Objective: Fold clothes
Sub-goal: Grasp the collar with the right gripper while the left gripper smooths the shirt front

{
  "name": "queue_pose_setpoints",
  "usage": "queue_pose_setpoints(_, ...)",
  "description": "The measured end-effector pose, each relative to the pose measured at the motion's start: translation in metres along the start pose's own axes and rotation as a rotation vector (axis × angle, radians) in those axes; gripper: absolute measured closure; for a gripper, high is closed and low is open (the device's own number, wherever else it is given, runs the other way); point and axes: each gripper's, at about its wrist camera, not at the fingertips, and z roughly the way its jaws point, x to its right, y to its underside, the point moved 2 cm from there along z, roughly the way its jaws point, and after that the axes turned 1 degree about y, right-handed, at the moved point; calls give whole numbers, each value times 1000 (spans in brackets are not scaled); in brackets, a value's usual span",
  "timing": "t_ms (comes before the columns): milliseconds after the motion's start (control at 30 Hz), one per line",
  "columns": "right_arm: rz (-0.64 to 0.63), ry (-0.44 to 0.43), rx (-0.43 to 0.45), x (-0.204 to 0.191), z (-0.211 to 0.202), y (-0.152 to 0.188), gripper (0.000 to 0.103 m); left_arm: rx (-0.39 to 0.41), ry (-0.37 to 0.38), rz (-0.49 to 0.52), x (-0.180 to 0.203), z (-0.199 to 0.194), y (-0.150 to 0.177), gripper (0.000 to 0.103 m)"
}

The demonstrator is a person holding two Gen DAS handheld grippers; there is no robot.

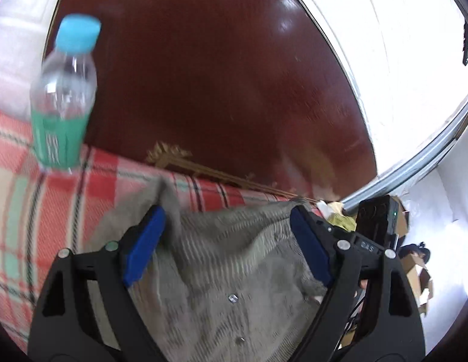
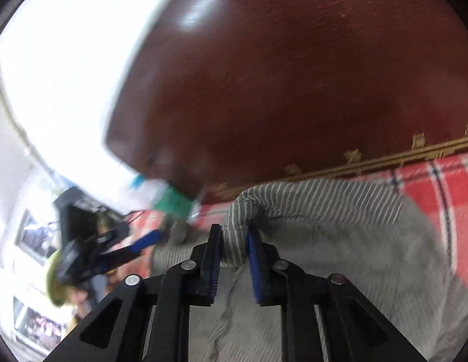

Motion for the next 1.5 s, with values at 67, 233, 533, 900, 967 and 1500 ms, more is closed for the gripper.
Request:
queue_pose_setpoints(67,-37,65,-11,1,10,-3,78,6,-9,3,-2,-1,-5,17)
queue_pose_setpoints(233,-9,51,6,12,12,2,71,-28,48,100,6,-12,14,17)
queue_pose_setpoints(533,-20,-5,21,19,13,-7,71,-380,2,504,53,42,111,17)
queue_pose_setpoints(900,-142,-22,25,-5,-15,-2,65,-154,-156,282,26,74,4,28)
queue_pose_setpoints(967,-199,-19,-10,-13,-14,11,64,-128,-155,256,23,73,-10,28)
queue_pose_setpoints(1500,-157,50,18,6,-65,83,54,-125,-53,312,24,-38,50,22)
